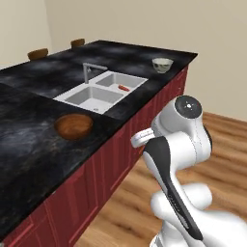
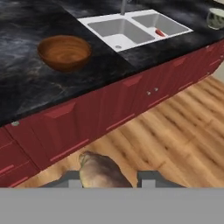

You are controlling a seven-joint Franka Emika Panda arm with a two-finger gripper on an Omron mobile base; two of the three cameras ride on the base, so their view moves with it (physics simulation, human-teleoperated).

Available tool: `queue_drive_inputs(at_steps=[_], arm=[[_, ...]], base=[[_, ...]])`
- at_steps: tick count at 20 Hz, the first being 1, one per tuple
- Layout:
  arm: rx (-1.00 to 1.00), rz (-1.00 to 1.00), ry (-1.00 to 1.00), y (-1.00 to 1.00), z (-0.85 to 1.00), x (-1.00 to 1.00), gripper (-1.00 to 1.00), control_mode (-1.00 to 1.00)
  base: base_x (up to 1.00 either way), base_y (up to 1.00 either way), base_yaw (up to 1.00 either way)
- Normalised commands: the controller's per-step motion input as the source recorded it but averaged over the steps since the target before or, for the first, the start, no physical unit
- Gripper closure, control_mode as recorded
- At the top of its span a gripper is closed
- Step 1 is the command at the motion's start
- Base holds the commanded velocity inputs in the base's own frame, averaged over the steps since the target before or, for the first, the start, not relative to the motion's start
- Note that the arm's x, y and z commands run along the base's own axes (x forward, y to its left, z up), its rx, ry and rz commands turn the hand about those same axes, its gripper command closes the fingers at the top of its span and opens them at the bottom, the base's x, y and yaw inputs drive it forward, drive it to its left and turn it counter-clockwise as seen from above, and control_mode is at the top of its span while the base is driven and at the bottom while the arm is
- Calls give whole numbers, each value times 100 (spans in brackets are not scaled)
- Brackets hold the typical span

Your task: Pick the mushrooms from the cabinet and place them in one bowl. Pick the carrot from the sink and place it in the other bowl.

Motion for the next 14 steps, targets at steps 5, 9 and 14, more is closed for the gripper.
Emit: queue_drive_inputs(at_steps=[5, 9, 14], arm=[[0, 0, 0, 0, 0, 0, 100, 100], [0, 0, 0, 0, 0, 0, 100, 100], [0, 0, 0, 0, 0, 0, 100, 100]], base=[[-2, -2, 28], [32, -42, 11], [46, -53, 18]])
